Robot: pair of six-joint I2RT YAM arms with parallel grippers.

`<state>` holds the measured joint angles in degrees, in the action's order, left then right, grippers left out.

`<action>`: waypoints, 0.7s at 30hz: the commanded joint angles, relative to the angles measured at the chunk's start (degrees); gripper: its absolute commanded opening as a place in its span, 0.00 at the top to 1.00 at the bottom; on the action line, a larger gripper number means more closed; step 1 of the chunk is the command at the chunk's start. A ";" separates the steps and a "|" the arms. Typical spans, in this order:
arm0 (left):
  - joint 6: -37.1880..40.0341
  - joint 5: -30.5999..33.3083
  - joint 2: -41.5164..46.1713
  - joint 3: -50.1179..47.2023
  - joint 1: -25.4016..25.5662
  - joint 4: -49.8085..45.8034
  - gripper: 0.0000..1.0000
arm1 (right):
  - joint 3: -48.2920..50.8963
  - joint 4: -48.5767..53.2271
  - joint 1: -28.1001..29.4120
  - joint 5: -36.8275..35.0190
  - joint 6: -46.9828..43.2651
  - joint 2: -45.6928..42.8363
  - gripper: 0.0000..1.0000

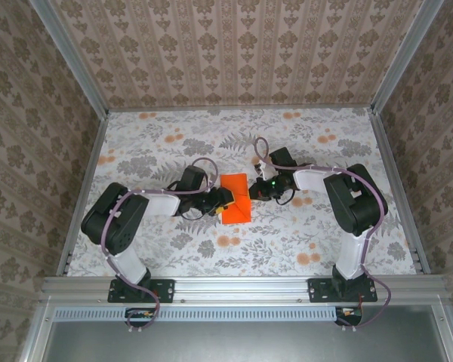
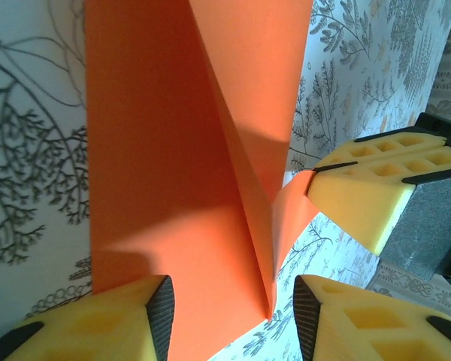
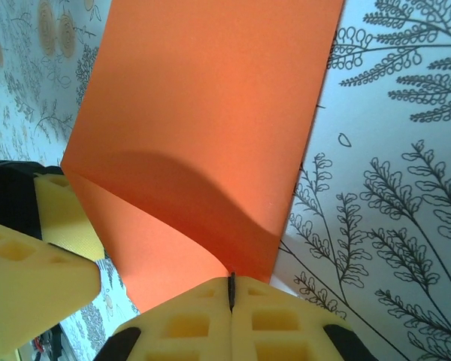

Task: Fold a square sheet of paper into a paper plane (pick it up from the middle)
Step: Turn over the paper at the center of the table.

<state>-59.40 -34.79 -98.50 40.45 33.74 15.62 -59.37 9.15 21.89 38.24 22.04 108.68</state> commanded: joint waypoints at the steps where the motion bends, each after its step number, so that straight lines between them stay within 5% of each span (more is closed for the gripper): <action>1: 0.42 -1.69 -0.91 2.07 0.37 1.71 0.52 | 0.78 -0.54 -0.27 1.82 0.41 -2.19 0.94; 17: 1.51 -1.69 -4.95 5.71 0.45 1.40 0.75 | 0.87 -0.05 -0.54 1.55 1.08 -2.96 0.89; 21: 2.82 -1.69 -4.82 6.43 0.45 0.33 0.86 | 2.23 -1.30 -0.69 -0.93 2.73 -7.20 0.65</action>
<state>-58.43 -35.68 -102.89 45.30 33.78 16.23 -58.19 8.99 21.52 38.52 23.66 105.97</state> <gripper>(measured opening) 0.143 0.332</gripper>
